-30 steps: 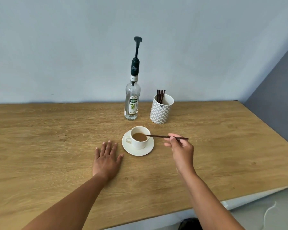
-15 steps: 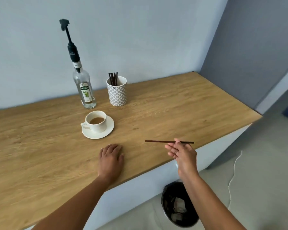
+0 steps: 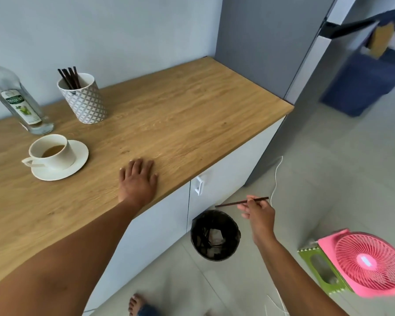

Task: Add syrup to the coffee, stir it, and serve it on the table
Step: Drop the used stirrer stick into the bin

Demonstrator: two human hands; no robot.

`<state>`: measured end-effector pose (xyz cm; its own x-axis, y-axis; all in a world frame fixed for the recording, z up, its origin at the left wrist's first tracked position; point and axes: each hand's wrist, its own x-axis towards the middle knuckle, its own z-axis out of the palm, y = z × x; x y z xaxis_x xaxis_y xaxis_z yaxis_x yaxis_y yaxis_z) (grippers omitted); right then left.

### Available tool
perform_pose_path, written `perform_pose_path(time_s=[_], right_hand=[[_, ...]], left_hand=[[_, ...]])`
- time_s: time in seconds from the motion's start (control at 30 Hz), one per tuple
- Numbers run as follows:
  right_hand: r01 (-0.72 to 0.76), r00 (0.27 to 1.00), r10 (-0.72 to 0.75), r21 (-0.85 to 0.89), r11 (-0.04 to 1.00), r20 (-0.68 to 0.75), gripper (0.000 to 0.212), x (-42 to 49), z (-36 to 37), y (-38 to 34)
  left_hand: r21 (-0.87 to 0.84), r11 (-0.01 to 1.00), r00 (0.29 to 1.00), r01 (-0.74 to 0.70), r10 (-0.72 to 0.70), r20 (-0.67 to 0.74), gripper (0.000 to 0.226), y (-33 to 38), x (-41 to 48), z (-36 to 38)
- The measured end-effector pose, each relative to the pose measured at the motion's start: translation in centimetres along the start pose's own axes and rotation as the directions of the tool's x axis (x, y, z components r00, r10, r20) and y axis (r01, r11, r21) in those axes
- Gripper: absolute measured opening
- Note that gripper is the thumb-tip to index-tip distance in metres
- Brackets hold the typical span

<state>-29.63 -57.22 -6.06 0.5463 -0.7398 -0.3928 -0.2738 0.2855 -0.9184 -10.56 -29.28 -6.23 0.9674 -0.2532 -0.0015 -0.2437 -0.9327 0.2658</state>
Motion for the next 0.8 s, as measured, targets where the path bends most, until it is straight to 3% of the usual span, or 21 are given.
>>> perform_pose_path(time_s=[0.3,0.4,0.6,0.8], right_hand=[[-0.052,0.999,0.044,-0.379,0.924,-0.029,0.016,4.9,1.0,5.1],[-0.069,0.998,0.058,-0.451,0.890,-0.038,0.027,5.9,2.0,5.3],[-0.017,0.999,0.030,-0.472,0.881,0.021,0.028,5.2,3.8,4.4],[0.095,0.984,-0.034,-0.353,0.931,0.174,0.022,0.6,6.3,1.5]], left_hand=[[0.040,0.999,0.998,-0.003,0.005,-0.056,0.058,-0.3,0.2,0.7],[0.041,0.999,0.998,-0.006,0.008,-0.057,0.059,-0.4,0.2,0.8],[0.042,0.999,0.999,-0.006,0.008,-0.051,0.059,-0.3,0.2,0.6],[0.036,0.999,1.000,-0.014,0.015,-0.016,0.059,-0.1,-0.1,0.0]])
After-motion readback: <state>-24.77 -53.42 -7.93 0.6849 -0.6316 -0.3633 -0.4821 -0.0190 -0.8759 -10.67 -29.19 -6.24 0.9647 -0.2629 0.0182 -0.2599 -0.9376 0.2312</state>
